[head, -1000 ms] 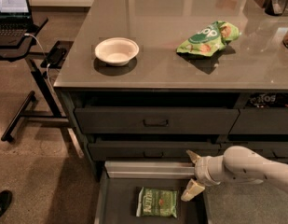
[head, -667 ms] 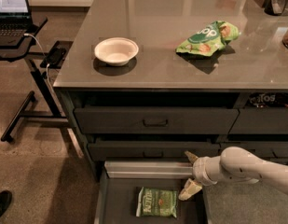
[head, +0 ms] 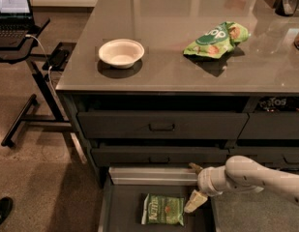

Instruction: Pick green jalapeno chip bag from bottom drawer and place on counter

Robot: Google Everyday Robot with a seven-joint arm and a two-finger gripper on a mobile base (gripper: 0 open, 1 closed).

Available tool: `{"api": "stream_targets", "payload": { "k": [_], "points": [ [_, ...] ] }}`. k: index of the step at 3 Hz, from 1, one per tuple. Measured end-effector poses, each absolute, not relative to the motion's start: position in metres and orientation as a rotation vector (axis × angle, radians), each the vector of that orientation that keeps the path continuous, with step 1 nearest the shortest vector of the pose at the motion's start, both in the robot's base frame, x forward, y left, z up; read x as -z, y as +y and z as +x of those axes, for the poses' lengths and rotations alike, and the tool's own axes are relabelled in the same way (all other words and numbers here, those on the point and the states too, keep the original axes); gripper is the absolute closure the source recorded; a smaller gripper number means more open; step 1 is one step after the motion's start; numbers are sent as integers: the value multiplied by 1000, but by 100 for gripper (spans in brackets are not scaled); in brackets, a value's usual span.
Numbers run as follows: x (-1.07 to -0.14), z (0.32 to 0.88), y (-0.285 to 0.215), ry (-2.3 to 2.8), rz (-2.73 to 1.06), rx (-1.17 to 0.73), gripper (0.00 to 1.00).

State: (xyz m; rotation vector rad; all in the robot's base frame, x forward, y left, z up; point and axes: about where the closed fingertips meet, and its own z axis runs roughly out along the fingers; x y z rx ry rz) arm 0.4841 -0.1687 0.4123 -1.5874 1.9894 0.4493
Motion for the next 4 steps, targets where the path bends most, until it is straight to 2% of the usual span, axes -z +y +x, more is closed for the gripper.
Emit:
{"api": "stream_targets", "payload": {
  "k": [2,4],
  "points": [
    [-296,439,-166,2101,-1567,-719,0],
    [-279,428,-161,2112,-1558,-760,0]
  ]
}}
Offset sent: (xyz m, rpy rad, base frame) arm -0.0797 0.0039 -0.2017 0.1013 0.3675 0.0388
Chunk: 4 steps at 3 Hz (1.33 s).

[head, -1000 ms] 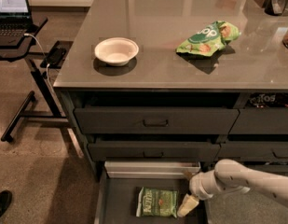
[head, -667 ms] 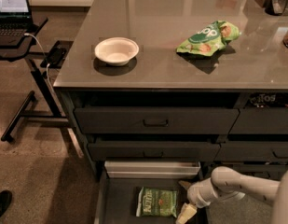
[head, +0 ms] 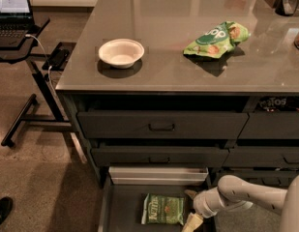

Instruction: Pick green jalapeno chip bag from bottom drawer and place on counter

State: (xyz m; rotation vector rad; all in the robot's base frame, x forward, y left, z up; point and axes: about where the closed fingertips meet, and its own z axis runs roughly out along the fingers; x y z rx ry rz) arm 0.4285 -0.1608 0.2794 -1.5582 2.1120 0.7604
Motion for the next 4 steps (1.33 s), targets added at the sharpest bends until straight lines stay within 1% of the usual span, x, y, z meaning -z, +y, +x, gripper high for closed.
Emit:
{"api": "stream_targets", "payload": {
  "k": [2,4],
  "points": [
    [-245,441,-145,2109,-1542,-694,0],
    [-196,467,-136,2048,-1432,-517,0]
  ]
}}
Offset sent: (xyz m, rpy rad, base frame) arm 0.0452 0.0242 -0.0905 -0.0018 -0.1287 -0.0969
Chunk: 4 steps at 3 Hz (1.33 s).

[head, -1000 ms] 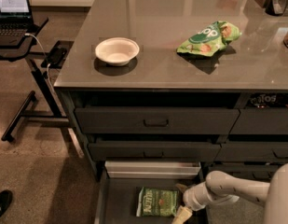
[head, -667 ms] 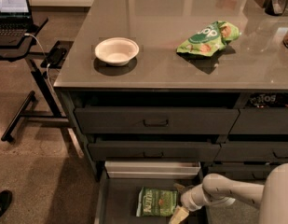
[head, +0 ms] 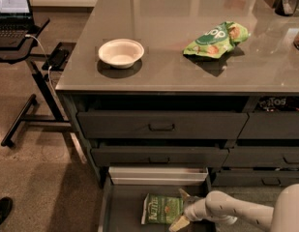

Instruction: Pick green jalapeno chip bag from bottom drawer and place on counter

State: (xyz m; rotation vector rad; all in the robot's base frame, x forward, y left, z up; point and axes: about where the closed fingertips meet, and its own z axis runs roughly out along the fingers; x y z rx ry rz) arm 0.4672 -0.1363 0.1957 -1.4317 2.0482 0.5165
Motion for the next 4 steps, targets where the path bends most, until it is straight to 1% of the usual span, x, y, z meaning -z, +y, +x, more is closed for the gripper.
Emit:
{"api": "stream_targets", "payload": {
  "k": [1,3,4],
  "points": [
    [-173,475,-137,2067,-1426,-468,0],
    [-131,480,-140,2140,-1455,-451,0],
    [-130,480,-140,2141,-1457,-450,18]
  ]
}}
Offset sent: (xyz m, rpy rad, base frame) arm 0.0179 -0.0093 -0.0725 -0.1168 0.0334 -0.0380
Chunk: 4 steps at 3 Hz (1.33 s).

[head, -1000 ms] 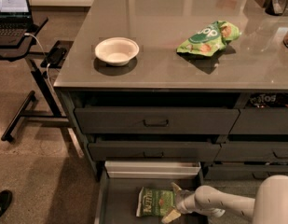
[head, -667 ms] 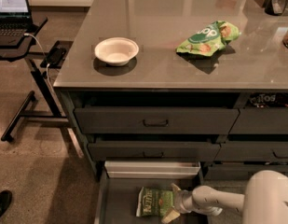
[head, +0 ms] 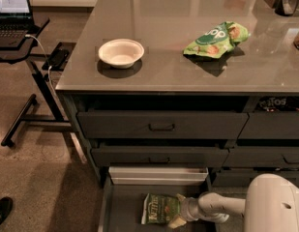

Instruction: Pick green jalapeno chip bag from bottom drawer and place on counter

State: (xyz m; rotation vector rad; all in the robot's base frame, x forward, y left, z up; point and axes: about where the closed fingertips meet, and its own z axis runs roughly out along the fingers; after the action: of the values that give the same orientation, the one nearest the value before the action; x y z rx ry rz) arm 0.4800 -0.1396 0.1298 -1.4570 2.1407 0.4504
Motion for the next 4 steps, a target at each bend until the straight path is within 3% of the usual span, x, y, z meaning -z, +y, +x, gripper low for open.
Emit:
{"api": "stream_targets", "payload": {
  "k": [3,4],
  "points": [
    [-130,480,-140,2141,-1457,-451,88],
    [-130,480,-140,2141,-1457,-451,100]
  ]
}}
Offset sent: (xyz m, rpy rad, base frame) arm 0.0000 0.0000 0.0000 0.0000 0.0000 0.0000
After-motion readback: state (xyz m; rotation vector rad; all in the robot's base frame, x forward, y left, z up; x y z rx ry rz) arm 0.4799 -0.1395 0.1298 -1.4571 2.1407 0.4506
